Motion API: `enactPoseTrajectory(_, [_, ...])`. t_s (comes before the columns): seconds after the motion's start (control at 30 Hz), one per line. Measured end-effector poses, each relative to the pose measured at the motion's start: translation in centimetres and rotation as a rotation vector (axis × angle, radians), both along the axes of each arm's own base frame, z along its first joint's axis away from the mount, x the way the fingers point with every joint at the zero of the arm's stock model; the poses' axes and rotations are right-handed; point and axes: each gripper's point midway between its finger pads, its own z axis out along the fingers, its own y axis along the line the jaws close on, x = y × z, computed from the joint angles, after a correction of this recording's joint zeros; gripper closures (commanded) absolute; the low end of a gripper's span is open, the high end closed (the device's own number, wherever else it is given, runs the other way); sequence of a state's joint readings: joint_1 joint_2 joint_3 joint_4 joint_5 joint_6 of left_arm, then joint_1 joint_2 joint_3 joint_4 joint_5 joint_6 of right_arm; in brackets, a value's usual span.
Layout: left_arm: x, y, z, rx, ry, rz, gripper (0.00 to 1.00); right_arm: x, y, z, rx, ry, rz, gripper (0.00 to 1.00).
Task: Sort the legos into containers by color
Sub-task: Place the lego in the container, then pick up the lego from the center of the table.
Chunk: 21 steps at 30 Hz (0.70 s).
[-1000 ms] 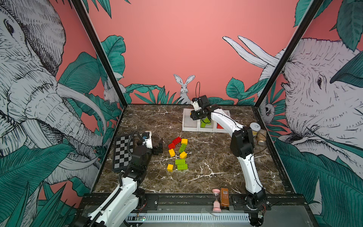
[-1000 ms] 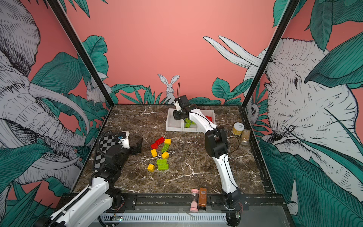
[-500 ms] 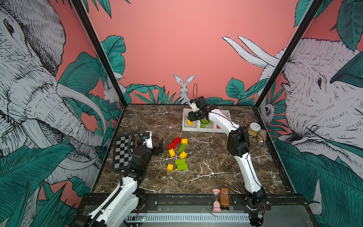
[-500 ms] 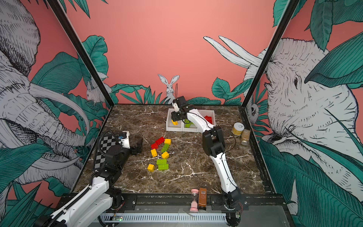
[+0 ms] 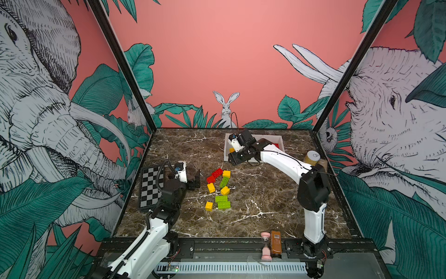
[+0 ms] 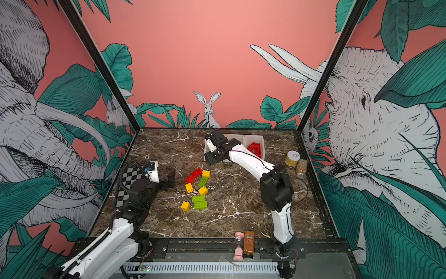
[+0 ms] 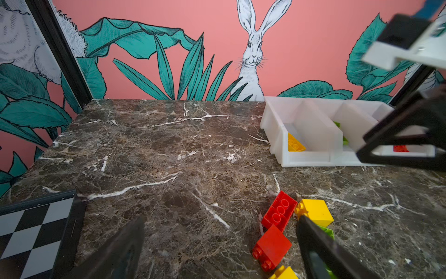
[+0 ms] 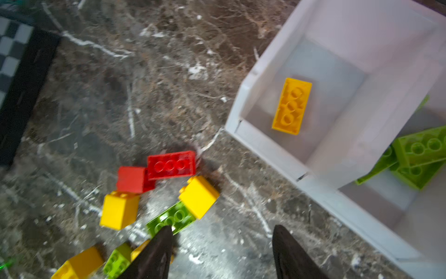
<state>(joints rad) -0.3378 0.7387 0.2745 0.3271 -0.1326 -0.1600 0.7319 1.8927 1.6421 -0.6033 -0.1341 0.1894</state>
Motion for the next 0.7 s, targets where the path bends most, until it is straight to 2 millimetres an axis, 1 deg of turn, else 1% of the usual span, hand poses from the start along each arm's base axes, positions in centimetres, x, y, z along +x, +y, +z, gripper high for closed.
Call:
enactPoseTrajectory(0.07, [0.0, 0.0, 0.0, 0.000, 0.000, 0.002, 0.02, -2.9, 0.7, 0.1, -0.005, 0.000, 0.035, 0.35])
enactPoseTrajectory(0.13, [0.0, 0.0, 0.0, 0.000, -0.001, 0.002, 0.02, -5.5, 1.7, -0.6, -0.013, 0.014, 0.070, 0.34])
enactPoseTrajectory(0.23, [0.0, 0.0, 0.0, 0.000, 0.000, 0.002, 0.01, -8.3, 2.3, -2.9, -0.049, 0.059, 0.094, 0.33])
enactPoseTrajectory(0.3, [0.0, 0.0, 0.0, 0.000, 0.000, 0.002, 0.02, -9.4, 2.1, -4.4, -0.084, 0.085, 0.097, 0.33])
enactPoseTrajectory(0.4, [0.0, 0.0, 0.0, 0.000, 0.000, 0.002, 0.01, -10.2, 2.1, -5.9, -0.114, 0.109, 0.097, 0.32])
enactPoseTrajectory(0.47, [0.0, 0.0, 0.0, 0.000, 0.000, 0.003, 0.01, -10.4, 2.3, -6.4, -0.124, 0.114, 0.101, 0.32])
enactPoseTrajectory(0.7, [0.0, 0.0, 0.0, 0.000, -0.001, 0.002, 0.01, -10.4, 2.5, -8.2, -0.160, 0.131, 0.096, 0.32])
